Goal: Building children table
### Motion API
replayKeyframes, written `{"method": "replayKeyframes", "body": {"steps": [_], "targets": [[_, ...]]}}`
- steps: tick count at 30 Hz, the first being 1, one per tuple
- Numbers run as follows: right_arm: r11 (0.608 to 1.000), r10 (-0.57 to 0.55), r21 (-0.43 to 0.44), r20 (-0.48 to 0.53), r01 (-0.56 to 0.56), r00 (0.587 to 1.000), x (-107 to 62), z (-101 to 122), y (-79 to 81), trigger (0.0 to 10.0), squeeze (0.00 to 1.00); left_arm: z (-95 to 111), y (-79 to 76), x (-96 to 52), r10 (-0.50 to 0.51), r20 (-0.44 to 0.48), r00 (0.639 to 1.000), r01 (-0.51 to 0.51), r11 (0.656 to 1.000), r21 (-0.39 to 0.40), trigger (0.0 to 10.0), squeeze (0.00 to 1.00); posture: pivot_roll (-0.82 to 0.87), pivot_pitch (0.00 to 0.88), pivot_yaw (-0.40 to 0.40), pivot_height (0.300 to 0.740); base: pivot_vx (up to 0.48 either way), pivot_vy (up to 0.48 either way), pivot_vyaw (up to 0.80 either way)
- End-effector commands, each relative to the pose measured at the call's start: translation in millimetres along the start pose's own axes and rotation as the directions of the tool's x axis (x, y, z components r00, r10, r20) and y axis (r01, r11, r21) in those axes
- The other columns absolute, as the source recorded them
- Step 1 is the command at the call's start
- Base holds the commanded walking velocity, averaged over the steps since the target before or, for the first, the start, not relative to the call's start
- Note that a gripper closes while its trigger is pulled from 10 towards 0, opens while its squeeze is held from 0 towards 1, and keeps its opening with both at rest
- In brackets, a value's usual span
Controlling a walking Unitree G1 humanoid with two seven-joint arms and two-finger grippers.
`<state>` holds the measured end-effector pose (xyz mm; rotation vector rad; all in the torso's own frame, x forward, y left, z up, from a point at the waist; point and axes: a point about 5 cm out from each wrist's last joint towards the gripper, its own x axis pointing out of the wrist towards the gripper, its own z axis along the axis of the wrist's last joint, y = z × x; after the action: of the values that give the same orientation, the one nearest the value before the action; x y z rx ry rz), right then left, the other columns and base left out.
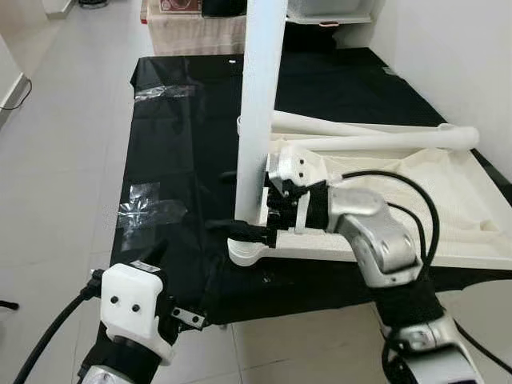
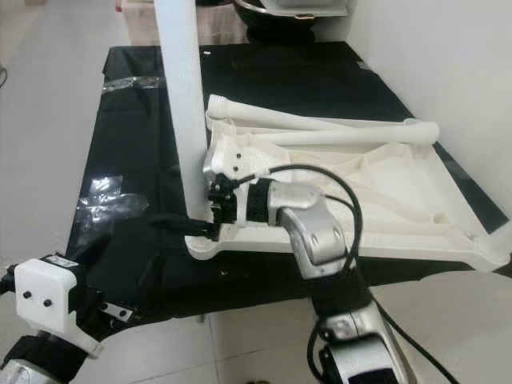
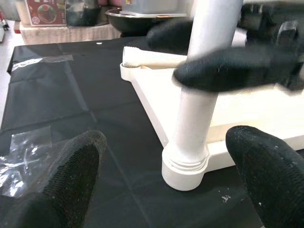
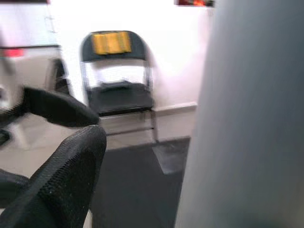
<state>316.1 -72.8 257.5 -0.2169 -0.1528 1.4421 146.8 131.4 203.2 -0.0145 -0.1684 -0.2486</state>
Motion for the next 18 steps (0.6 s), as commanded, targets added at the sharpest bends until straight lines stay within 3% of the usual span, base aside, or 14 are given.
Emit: {"method": "replayKeyframes", "body": {"steps": [1,8,10,11,12,18], "targets": [[0.999,0.039,-0.008,0.028,-0.039,0.999,-3.3,6.5,-6.0,10.0,0.0,-0.5,-0.3,-2.2,0.004,-0.011,1.0,-0.004,1.0,-0.009,10.0,0.0,0.13,0.166,-0.069,0.74,0.0,0.0,0.0],[0.99,0.143,-0.007,0.037,-0.142,0.989,-9.9,15.1,-15.9,10.0,0.0,-0.3,-0.3,-3.1,0.01,-0.014,1.0,-0.01,1.0,-0.007,10.0,0.0,0.14,0.177,-0.07,0.74,0.0,0.0,0.0],[0.986,0.165,-0.008,0.032,-0.165,0.986,-11.6,15.3,-17.7,9.4,0.0,-0.1,-0.4,-3.2,0.01,-0.014,1.0,-0.011,1.0,-0.007,10.0,0.0,0.14,0.178,-0.07,0.74,0.0,0.0,0.0],[0.981,0.194,-0.005,0.03,-0.194,0.98,-13.7,15.7,-19.1,2.0,0.0,0.0,-0.5,-3.4,0.011,-0.015,1.0,-0.011,1.0,-0.007,10.0,0.0,0.14,0.181,-0.07,0.74,0.0,0.0,0.0],[0.977,0.214,0.0,0.032,-0.214,0.976,-15.3,16.0,-19.9,0.0,0.0,0.0,-0.6,-3.6,0.012,-0.015,1.0,-0.012,1.0,-0.007,10.0,0.0,0.14,0.181,-0.07,0.74,0.0,0.0,0.0],[0.969,0.244,0.012,0.037,-0.245,0.969,-18.7,14.6,-20.2,0.0,0.0,-0.2,-0.8,-3.6,0.011,-0.017,1.0,-0.011,1.0,-0.009,10.0,0.0,0.13,0.184,-0.07,0.74,0.0,0.0,0.0]]}}
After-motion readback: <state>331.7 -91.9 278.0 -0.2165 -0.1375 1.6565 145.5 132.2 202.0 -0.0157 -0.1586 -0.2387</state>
